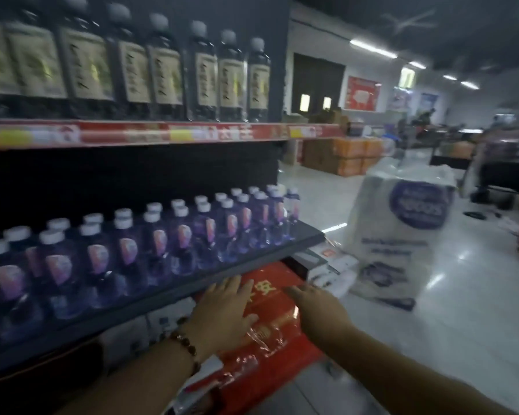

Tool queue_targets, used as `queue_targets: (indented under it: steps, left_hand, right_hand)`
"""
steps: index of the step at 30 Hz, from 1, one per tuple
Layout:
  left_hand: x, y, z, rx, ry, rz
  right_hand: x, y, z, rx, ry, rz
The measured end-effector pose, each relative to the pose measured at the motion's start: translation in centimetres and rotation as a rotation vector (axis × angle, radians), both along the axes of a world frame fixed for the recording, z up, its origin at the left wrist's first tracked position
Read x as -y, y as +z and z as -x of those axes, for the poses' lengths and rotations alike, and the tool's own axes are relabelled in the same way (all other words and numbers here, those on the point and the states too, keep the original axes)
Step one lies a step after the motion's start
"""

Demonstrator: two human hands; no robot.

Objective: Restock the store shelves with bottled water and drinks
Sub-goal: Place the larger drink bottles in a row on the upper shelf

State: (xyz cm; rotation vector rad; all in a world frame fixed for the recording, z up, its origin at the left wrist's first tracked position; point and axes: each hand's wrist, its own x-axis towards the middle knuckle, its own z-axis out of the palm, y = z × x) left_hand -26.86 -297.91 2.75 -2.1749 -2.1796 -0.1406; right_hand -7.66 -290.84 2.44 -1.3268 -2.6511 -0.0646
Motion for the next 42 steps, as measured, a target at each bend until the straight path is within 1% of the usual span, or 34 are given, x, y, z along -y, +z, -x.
queue_targets:
  steps: [4,10,13,16,21,27,32,33,36,37,40,42]
  left_hand:
    - [-4.1,-4.0,-4.7,0.001,-0.109,0.083]
    - [-10.2,-10.4,-11.5,-0.035,-0.261,0.205]
    - [-13.9,-13.9,-14.7,-0.07,-0.317,0.256]
    - [-17.5,-17.8,-17.6,-0.102,-0.367,0.298]
    - [-23.1,-24.4,-22.6,-0.136,-0.491,0.275]
    - [-28.0,-30.9,-29.3,-0.139,-0.621,0.239]
    - [-30.2,-34.3,-33.4,-0.195,-0.707,0.204]
    - [-30.6,-35.0,-34.0,-0.205,-0.716,0.205]
    - [-31.6,-35.6,-35.3,-0.136,-0.717,0.176]
    - [-31.8,-35.8,-35.6,-0.103,-0.705,0.162]
    - [-32.6,-36.4,-36.2,-0.034,-0.607,0.26]
    - [-32.6,-36.5,-36.1,0.051,-0.547,0.278]
  right_hand:
    - [-1.7,-5.3,-5.5,0.011,-0.13,0.114]
    - [-5.3,-12.1,-12.1,0.022,-0.315,0.224]
    - [-7.6,-15.4,-14.9,0.048,-0.335,0.251]
    - [-9.7,-18.4,-17.5,0.053,-0.376,0.323]
    - [-13.3,-23.4,-21.3,0.114,-0.474,0.435]
    - [-18.3,-28.4,-26.2,0.214,-0.589,0.483]
    - [-21.6,-31.0,-29.5,0.299,-0.639,0.515]
    - [-22.1,-31.5,-30.0,0.318,-0.645,0.531]
    - [-23.4,-32.7,-31.0,0.332,-0.69,0.581]
    - [-23.6,-32.9,-31.2,0.307,-0.708,0.593]
    - [-23.9,-33.1,-31.4,0.19,-0.752,0.574]
    - [-23.8,-33.0,-31.2,0.172,-0.771,0.574]
